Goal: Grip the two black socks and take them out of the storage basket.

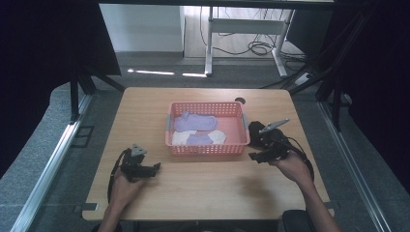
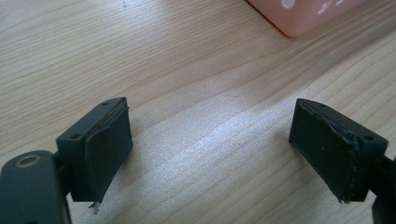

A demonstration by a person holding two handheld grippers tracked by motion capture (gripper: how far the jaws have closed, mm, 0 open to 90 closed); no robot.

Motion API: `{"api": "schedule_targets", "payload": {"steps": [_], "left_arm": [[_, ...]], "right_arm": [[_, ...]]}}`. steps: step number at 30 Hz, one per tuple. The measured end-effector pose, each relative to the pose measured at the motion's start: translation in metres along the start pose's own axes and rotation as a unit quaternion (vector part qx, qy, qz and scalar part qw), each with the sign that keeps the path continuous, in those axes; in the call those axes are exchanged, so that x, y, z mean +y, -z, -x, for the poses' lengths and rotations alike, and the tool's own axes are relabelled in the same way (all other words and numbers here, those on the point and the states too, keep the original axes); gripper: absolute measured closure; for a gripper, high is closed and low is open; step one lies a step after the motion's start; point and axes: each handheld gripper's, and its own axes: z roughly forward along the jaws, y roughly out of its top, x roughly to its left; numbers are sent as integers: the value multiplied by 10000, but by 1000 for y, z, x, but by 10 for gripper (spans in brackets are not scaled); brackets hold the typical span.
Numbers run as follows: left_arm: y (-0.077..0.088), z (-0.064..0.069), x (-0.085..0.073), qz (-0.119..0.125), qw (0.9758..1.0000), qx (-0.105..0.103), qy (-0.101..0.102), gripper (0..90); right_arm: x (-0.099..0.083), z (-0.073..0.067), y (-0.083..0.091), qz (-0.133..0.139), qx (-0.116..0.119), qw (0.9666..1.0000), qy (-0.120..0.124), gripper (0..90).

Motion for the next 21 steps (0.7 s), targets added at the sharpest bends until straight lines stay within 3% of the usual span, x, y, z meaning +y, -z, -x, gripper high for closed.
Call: {"api": "schedule_targets", "payload": {"steps": [7, 14, 21], "left_arm": [[0, 0, 0, 0, 10000, -2, 16, 128], [0, 0, 0, -2, 10000, 0, 18, 128], [0, 0, 0, 12, 10000, -3, 29, 128]], "right_arm": [[-11, -18, -13, 4, 126, 9998, 121, 177], [-25, -35, -35, 82, 269, 9996, 93, 176], [-40, -41, -57, 215, 304, 9993, 43, 158]]}}
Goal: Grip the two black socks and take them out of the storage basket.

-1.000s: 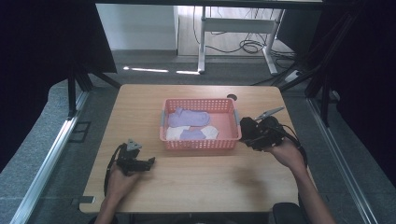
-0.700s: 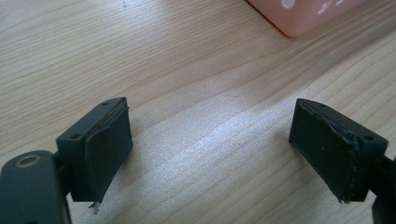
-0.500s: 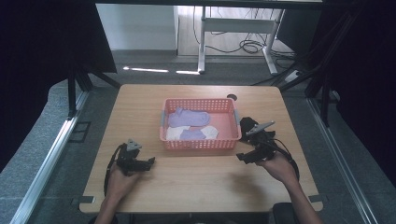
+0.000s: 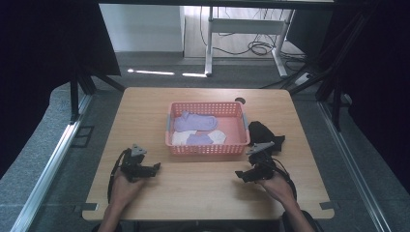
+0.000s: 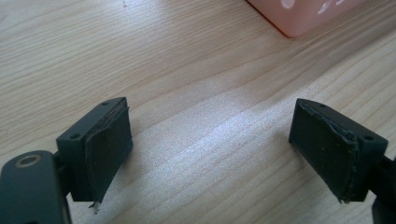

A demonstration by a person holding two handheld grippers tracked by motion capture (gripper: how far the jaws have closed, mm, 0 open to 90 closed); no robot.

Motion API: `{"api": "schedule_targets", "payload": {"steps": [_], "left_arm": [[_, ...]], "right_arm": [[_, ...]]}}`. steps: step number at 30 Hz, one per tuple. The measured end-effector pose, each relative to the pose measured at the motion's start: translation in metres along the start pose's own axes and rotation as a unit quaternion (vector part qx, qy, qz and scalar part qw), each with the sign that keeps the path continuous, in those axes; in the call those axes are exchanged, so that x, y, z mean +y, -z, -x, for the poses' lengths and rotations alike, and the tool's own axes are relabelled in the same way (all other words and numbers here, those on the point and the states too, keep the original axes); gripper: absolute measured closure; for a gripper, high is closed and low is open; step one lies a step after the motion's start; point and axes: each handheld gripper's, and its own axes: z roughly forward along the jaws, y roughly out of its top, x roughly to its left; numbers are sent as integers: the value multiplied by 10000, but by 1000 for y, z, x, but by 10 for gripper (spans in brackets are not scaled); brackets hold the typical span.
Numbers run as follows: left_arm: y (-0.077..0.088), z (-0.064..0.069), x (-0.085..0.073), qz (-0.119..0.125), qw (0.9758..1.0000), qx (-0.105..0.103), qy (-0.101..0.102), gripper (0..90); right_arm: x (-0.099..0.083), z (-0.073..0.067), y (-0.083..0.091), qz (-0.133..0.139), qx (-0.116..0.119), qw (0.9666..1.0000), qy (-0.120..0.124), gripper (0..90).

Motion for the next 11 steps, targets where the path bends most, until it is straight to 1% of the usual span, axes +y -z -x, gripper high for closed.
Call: {"api": "schedule_targets", "payload": {"steps": [3, 5, 6, 7, 8, 9, 11], "left_arm": [[0, 0, 0, 3, 10000, -2, -2, 128], [0, 0, 0, 3, 10000, -4, -3, 127], [0, 0, 0, 4, 10000, -4, -4, 127], [0, 0, 0, 3, 10000, -5, -3, 127], [0, 0, 0, 4, 10000, -9, -2, 127], [0, 0, 0, 1, 10000, -7, -4, 126], [0, 0, 0, 4, 10000, -14, -1, 125]], "right_arm": [[-8, -1, -9, 31, 0, 10000, -22, 146], [-13, -2, -14, 10, -17, 10000, 48, 143], [-15, -2, -18, -62, -47, 9999, 122, 125], [-17, -3, -20, -30, -133, 9997, 204, 67], [-19, -3, -22, 12, -94, 9999, 143, 53], [-19, -4, -22, 37, -103, 9999, 121, 52], [-19, -5, -22, 27, -94, 9999, 128, 50]]}}
